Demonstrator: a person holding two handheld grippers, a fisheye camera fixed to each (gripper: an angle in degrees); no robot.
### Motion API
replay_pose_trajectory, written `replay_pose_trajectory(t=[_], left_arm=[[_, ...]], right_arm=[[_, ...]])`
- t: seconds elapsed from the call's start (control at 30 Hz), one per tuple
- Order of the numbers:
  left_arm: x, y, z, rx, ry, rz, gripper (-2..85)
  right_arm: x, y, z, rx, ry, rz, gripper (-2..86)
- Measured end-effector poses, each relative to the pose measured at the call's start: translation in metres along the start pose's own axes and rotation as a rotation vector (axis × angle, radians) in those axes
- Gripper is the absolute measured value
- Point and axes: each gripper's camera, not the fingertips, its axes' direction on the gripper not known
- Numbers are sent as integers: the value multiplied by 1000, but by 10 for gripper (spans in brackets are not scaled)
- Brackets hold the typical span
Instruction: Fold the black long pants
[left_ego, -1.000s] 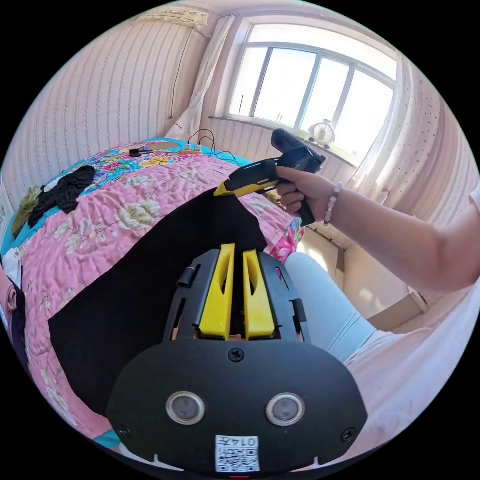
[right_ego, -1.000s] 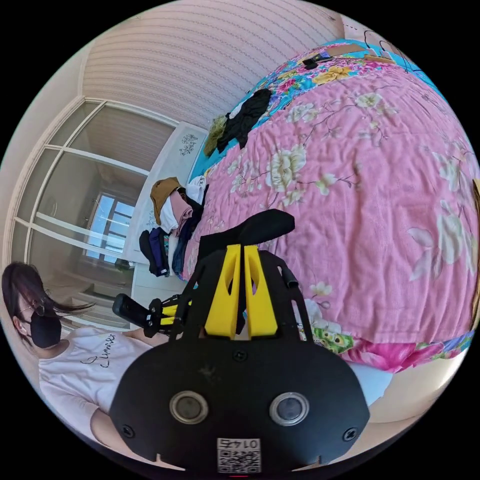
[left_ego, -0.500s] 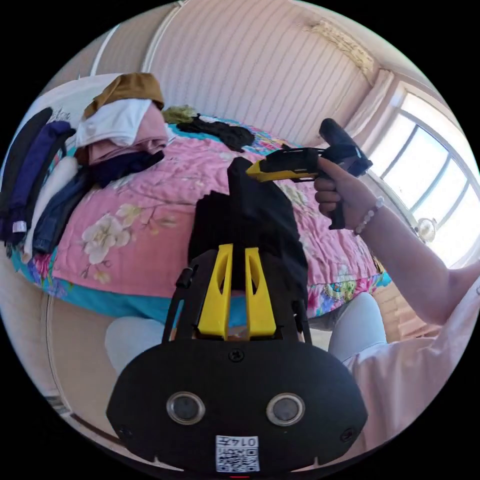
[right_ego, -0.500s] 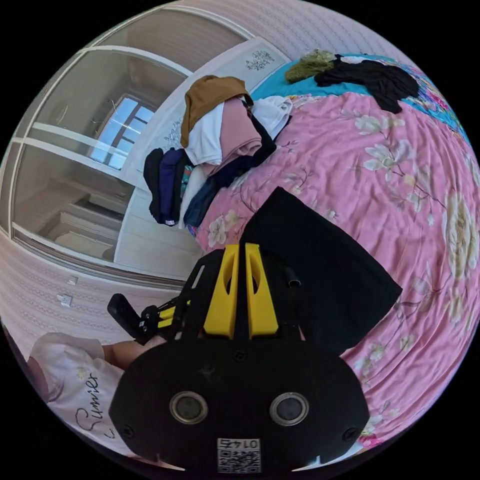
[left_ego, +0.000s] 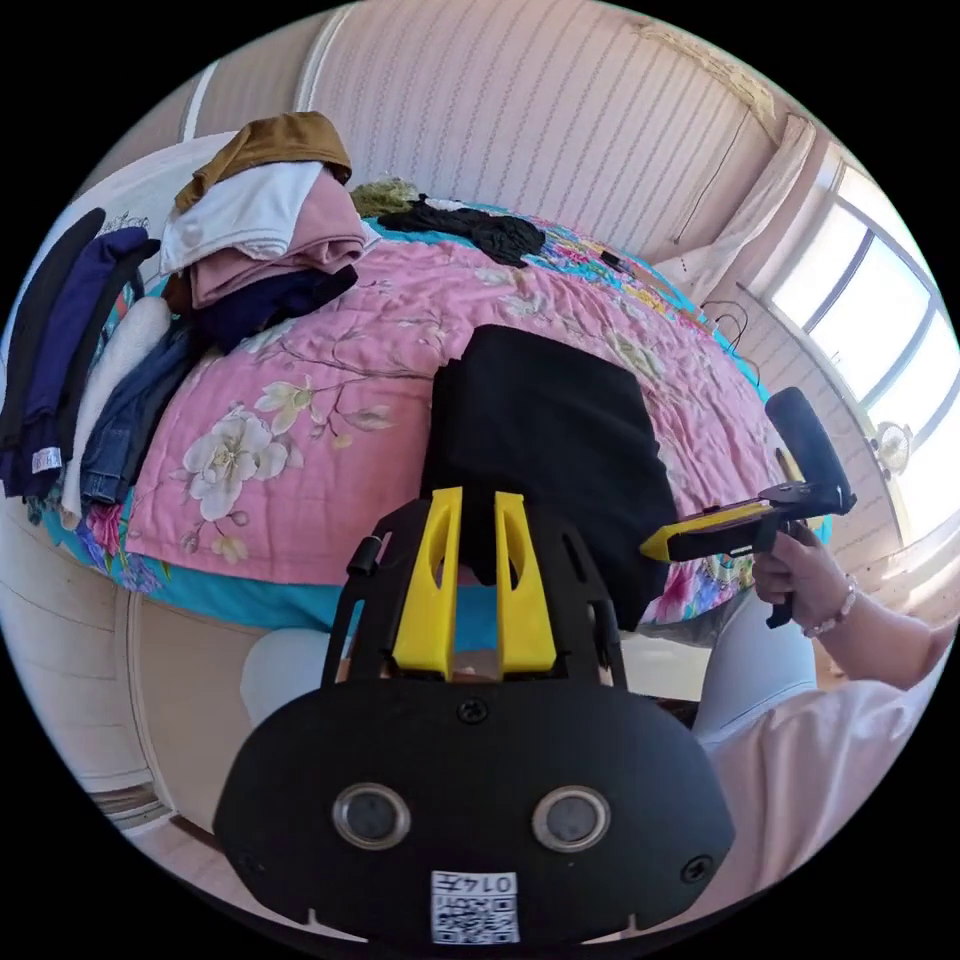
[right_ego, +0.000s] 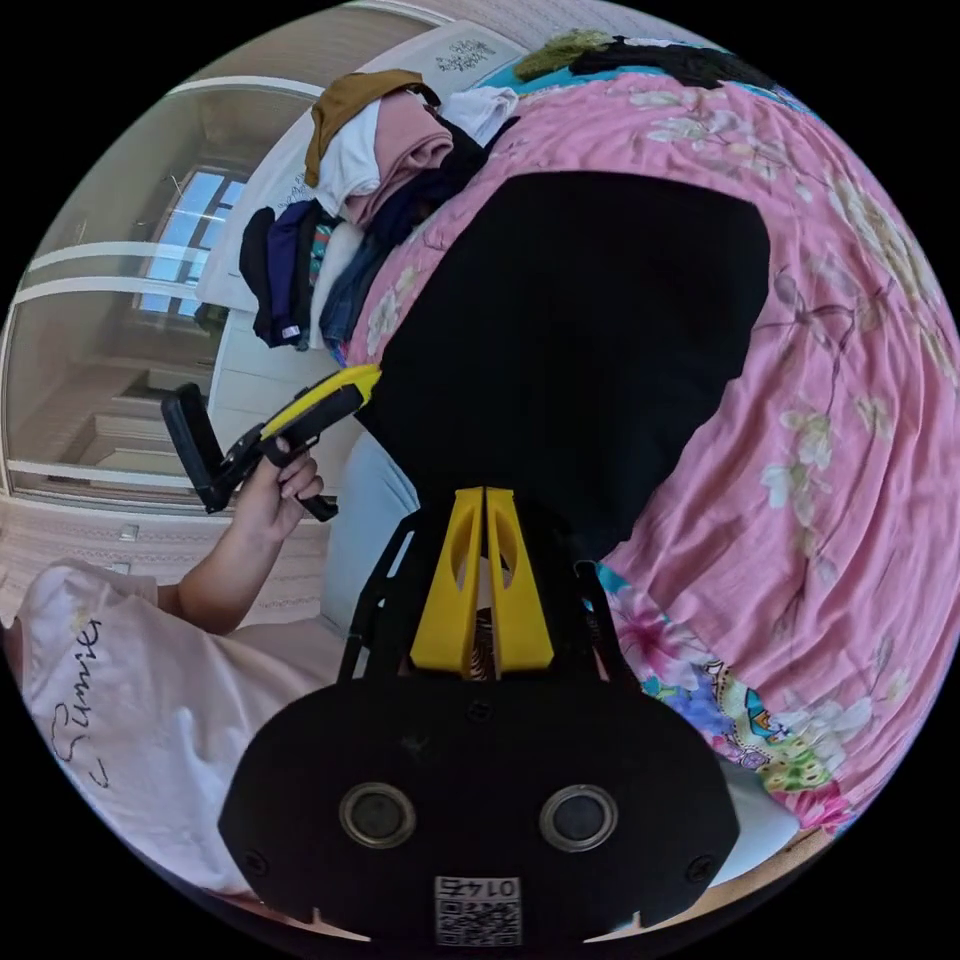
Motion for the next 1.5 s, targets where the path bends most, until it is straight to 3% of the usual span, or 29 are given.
replay_pose_trajectory(t=[0.1, 0.3, 0.43, 0.53, 0.67, 0.83, 0.97, 1.1, 1.3, 1.4, 1.5], left_arm=[[4, -4, 37, -183, -92, 72, 51], [3, -19, 32, -164, -68, 76, 40], [-1, -29, 17, -135, -62, 46, 41], [5, -42, 7, -76, -64, 58, 41], [44, -86, 17, -22, 48, 214, 50], [125, -157, 58, -45, 152, 436, 77], [184, -189, 119, -171, 123, 523, 65], [185, -195, 169, -299, 65, 462, 39], [163, -210, 153, -213, 166, 405, 20], [125, -205, 103, -56, 213, 378, 43], [69, -187, 74, 34, 107, 278, 95]], right_arm=[[-2, 2, 34, -40, 71, 24, -5], [-26, 12, 5, -24, 69, -23, -5], [-23, 41, -61, 197, 95, 63, 17], [-8, 48, -86, 277, 145, 168, 83], [1, 36, -71, 148, 66, 203, 89], [-14, 42, -82, 147, 19, 164, 35], [-27, 43, -99, 124, -21, 162, 23], [-36, 44, -107, 99, -20, 176, 19], [-42, 42, -138, 88, -71, 182, 33], [-49, 51, -177, 161, -64, 164, 47], [-45, 52, -216, 300, -49, 195, 80]])
